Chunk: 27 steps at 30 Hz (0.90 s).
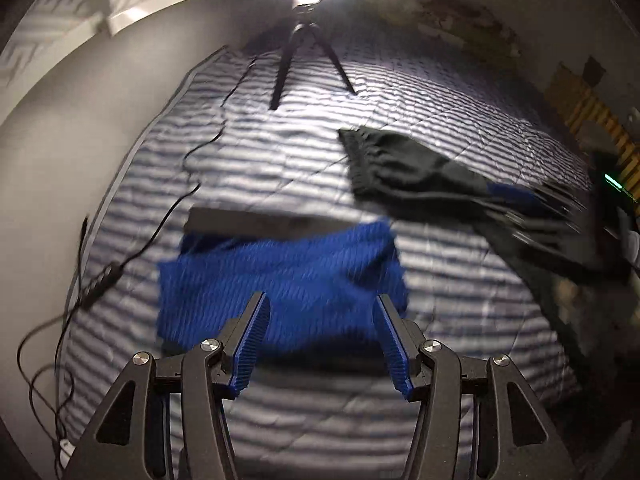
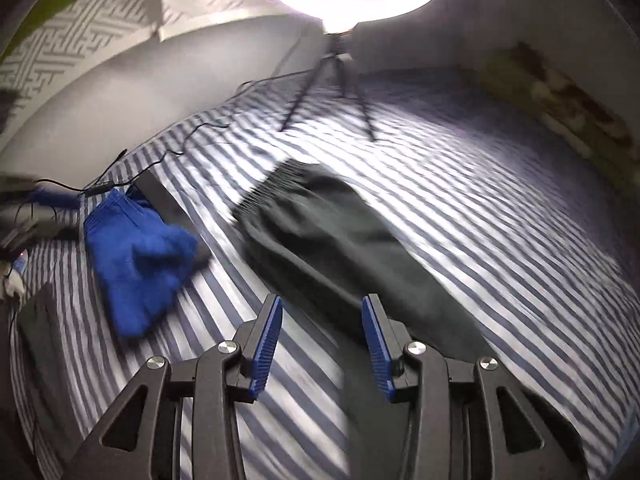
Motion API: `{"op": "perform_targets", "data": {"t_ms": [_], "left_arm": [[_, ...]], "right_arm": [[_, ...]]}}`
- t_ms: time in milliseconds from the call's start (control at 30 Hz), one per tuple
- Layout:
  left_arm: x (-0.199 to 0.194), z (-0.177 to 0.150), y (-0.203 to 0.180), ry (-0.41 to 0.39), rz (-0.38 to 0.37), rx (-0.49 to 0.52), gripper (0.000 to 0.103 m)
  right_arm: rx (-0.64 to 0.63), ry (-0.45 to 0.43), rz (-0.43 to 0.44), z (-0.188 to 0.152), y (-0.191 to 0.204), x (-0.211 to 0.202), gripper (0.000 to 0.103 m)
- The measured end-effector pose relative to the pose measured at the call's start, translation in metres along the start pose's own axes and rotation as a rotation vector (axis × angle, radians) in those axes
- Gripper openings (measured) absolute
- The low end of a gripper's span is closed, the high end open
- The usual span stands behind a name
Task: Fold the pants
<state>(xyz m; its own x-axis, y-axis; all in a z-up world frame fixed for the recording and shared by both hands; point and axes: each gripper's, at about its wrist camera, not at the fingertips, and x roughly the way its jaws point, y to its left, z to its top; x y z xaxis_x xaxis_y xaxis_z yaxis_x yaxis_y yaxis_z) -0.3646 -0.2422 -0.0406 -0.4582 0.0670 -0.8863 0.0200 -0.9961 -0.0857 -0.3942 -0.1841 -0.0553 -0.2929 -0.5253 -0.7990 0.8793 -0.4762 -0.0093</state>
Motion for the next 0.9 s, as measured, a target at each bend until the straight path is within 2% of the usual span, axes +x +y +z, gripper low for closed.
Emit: {"op": "perform_targets", "data": {"t_ms": [167, 333, 400, 433, 500, 567, 667, 767, 900], "left_arm": [[-0.007, -0.023, 0.032, 0.011, -0.025, -0.024, 0.057], [-0.002, -0.034, 0.056, 0.009, -0.033, -0.067, 0.057], [0.001, -0.035, 0.063, 0.003, -0.033, -0.086, 0.057], [0.001, -0.035, 0.065, -0.002, -0.039, -0.089, 0.057], [0.002, -0.035, 0.066, -0.009, -0.055, -0.092, 0.057], [0.003, -0.034, 0.063, -0.02, -0.075, -0.084, 0.057], [0.001, -0.032, 0.056, -0.033, -0.092, -0.07, 0.057], [-0.009, -0.03, 0.054, -0.054, -0.11, -0.078, 0.057], [-0.03, -0.032, 0.061, -0.086, -0.128, -0.088, 0.057]], "right_arm": [[-0.12, 0.041, -0.036, 0.035, 0.046, 0.059, 0.038], [-0.157, 0.121, -0.092, 0.044, 0.059, 0.1, 0.037], [-0.146, 0.151, -0.085, 0.044, 0.056, 0.104, 0.002], [-0.142, 0.157, -0.096, 0.045, 0.055, 0.1, 0.002], [-0.14, 0.128, -0.088, 0.045, 0.051, 0.078, 0.002], [-0.12, 0.085, -0.034, 0.048, 0.048, 0.043, 0.002], [-0.103, 0.009, 0.092, 0.054, 0.048, -0.029, 0.002], [-0.166, -0.052, 0.169, 0.062, 0.065, -0.094, 0.002], [-0.199, -0.105, 0.363, 0.073, 0.085, -0.162, 0.002]]}}
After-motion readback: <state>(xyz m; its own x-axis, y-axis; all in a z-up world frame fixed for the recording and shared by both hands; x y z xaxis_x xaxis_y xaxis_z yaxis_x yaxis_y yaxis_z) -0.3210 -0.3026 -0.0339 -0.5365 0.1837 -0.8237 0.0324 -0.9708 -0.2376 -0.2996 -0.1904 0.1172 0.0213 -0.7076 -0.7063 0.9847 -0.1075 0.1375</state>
